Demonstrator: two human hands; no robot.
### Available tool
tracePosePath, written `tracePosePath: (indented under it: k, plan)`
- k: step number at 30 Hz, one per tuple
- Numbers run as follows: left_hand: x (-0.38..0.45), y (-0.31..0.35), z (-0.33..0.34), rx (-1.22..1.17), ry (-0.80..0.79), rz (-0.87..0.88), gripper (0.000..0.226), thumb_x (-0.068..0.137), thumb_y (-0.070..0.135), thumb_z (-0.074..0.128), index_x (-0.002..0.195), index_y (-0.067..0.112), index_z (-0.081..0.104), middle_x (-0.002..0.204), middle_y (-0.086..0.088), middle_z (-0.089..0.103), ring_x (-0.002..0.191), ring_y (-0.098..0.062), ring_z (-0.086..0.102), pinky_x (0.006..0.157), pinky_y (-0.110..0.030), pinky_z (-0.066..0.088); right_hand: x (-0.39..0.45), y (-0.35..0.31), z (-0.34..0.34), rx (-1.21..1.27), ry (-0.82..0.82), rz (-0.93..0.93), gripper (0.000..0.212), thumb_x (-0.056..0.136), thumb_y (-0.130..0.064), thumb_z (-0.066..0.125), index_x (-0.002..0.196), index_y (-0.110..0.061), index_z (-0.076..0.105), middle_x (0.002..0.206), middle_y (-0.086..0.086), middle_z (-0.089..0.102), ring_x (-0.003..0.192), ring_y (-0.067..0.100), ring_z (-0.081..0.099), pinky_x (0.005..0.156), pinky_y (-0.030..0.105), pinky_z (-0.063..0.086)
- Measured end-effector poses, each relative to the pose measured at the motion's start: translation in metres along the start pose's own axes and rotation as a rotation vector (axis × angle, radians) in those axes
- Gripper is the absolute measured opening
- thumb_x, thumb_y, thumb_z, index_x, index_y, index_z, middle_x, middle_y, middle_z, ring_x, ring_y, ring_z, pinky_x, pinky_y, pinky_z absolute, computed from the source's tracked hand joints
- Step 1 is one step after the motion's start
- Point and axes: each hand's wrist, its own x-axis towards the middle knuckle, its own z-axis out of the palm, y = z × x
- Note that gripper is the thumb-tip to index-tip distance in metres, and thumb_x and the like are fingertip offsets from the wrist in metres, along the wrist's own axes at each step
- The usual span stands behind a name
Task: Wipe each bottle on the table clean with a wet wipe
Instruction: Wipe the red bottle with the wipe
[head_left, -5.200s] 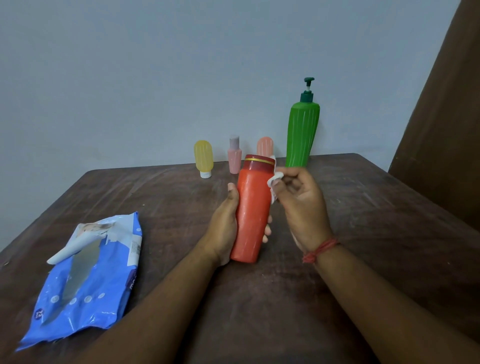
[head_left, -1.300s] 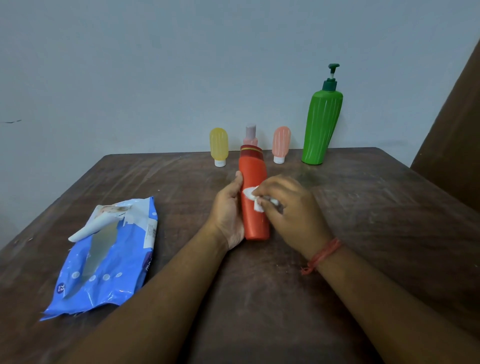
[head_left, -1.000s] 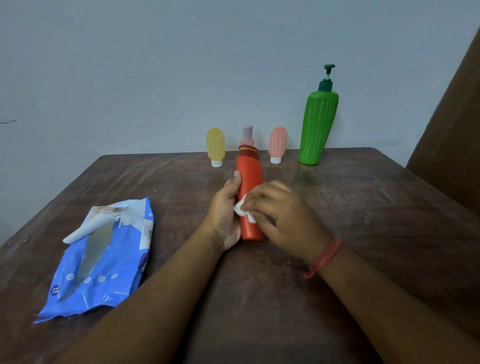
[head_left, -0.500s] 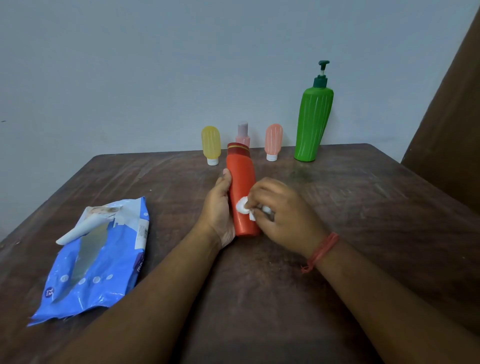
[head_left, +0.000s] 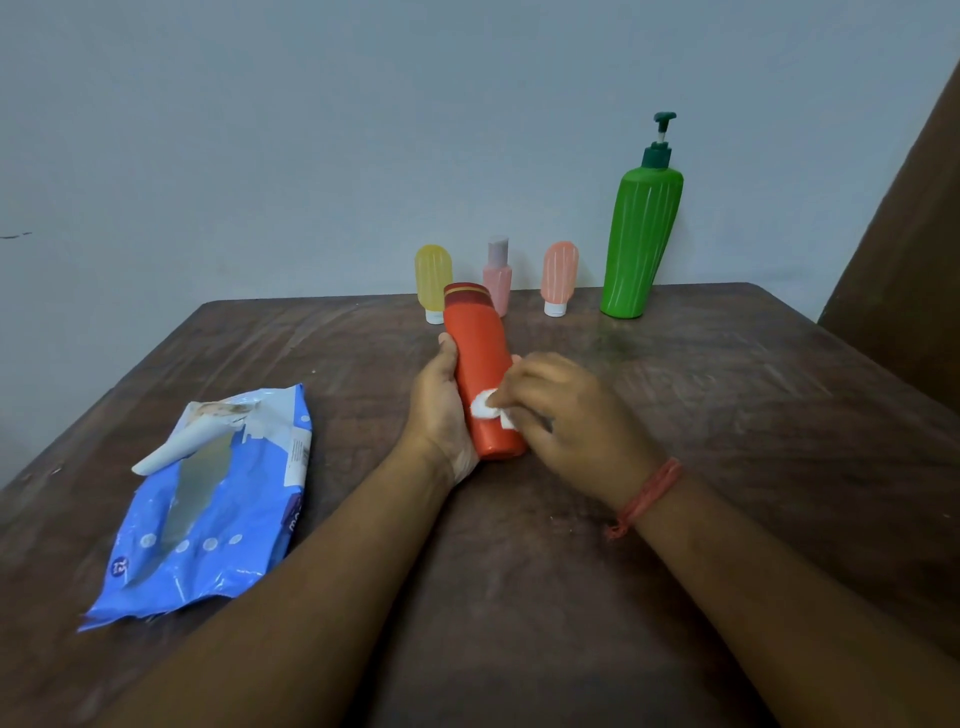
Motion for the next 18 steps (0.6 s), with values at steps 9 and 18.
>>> tracePosePath:
  k: [9, 18]
  plan:
    - [0.003, 0.008, -0.008, -0.129, -0.028, 0.014, 0.077, 0.1, 0.063, 0.032, 0.129, -0.003, 0.059, 0.103, -0.018, 0.07, 0.088, -0.028, 0.068, 0.08, -0.039, 0.058, -0.004, -0.01, -0.004, 0.077, -0.102, -0.084, 0.009, 0.088, -0.003, 0.065, 0.091, -0.008, 0.071, 0.095, 0.001, 0.064, 0.092, 0.015, 0.057, 0.091, 0.022, 0.044]
    - [-0.009, 0.004, 0.001, 0.011, -0.091, -0.006, 0.064, 0.102, 0.055, 0.033, 0.122, 0.003, 0.064, 0.106, -0.019, 0.071, 0.091, -0.029, 0.072, 0.084, -0.042, 0.059, -0.003, -0.003, -0.008, -0.021, 0.052, 0.008, 0.012, 0.085, 0.003, 0.063, 0.089, -0.008, 0.066, 0.095, 0.003, 0.06, 0.089, 0.023, 0.056, 0.087, 0.041, 0.049]
